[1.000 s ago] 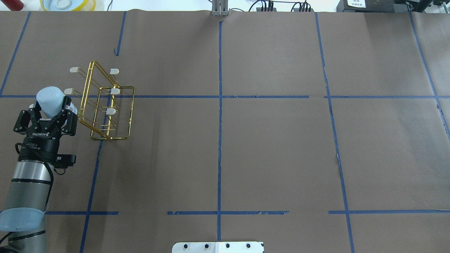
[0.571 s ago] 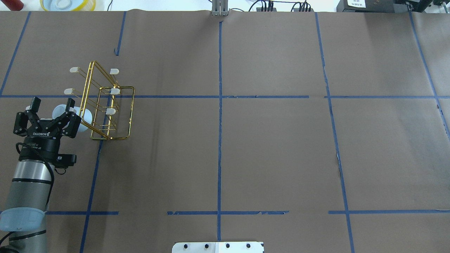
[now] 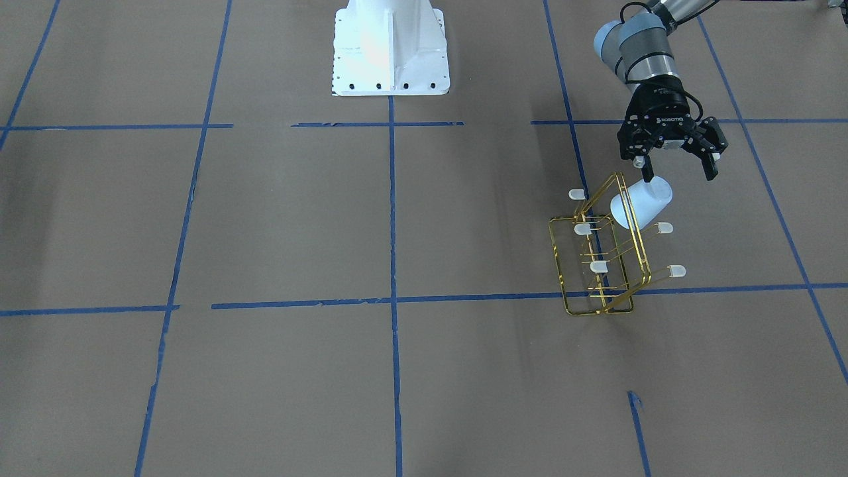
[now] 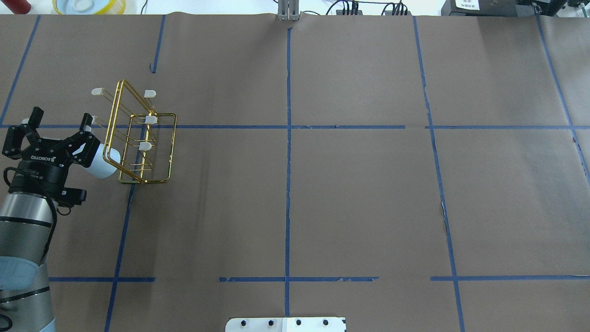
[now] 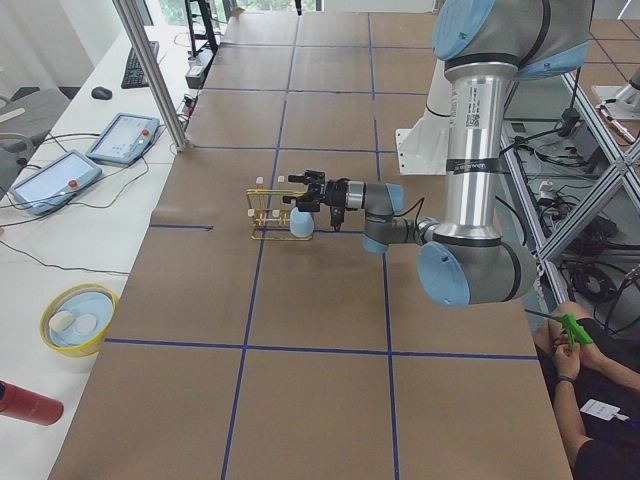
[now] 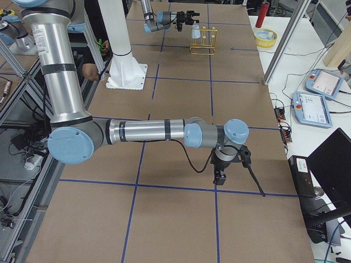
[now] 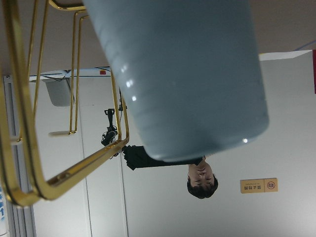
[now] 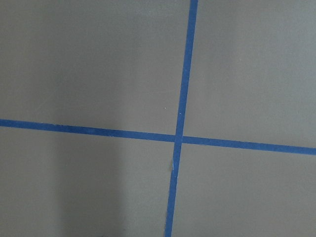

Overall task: Hang cup on cup holder
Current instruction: 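Open the left gripper and release the cup on the hook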

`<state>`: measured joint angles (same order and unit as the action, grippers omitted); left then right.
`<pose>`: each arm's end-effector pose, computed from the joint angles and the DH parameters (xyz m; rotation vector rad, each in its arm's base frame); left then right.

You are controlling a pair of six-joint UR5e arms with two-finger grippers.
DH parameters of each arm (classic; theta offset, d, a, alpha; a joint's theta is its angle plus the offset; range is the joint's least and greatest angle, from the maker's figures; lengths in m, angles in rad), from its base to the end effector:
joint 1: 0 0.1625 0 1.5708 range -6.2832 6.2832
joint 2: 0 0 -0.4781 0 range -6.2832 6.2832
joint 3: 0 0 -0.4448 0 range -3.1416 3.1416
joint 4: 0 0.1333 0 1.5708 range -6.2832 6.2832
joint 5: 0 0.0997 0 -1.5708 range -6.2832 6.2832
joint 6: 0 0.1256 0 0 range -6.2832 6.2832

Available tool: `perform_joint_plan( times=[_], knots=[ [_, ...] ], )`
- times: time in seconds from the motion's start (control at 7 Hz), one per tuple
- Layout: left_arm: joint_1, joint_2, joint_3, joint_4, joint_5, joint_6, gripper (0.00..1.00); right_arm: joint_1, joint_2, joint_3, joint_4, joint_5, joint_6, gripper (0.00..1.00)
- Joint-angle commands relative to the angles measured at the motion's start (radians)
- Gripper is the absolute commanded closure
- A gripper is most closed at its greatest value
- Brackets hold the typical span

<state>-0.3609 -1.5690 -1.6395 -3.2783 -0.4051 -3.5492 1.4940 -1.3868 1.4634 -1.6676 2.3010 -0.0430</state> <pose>0.3531 -0.3991 0.5032 0.6426 -1.9660 1.8356 0.0011 -0.6307 0.6941 -0.0317 -0.7301 -0.1070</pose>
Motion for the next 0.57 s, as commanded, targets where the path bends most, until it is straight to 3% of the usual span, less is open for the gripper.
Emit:
perform_joint_plan(
  times=[0.0, 0.43],
  knots=[
    [-0.137, 0.035, -0.031, 0.002, -0.224, 0.203, 0.00, 0.000, 0.000, 0.000, -0.001, 0.000, 0.000, 0.00],
    [-0.362, 0.099, -0.037, 0.050, -0.578, 0.503, 0.00, 0.000, 0.000, 0.000, 0.000, 0.000, 0.000, 0.00]
  ],
)
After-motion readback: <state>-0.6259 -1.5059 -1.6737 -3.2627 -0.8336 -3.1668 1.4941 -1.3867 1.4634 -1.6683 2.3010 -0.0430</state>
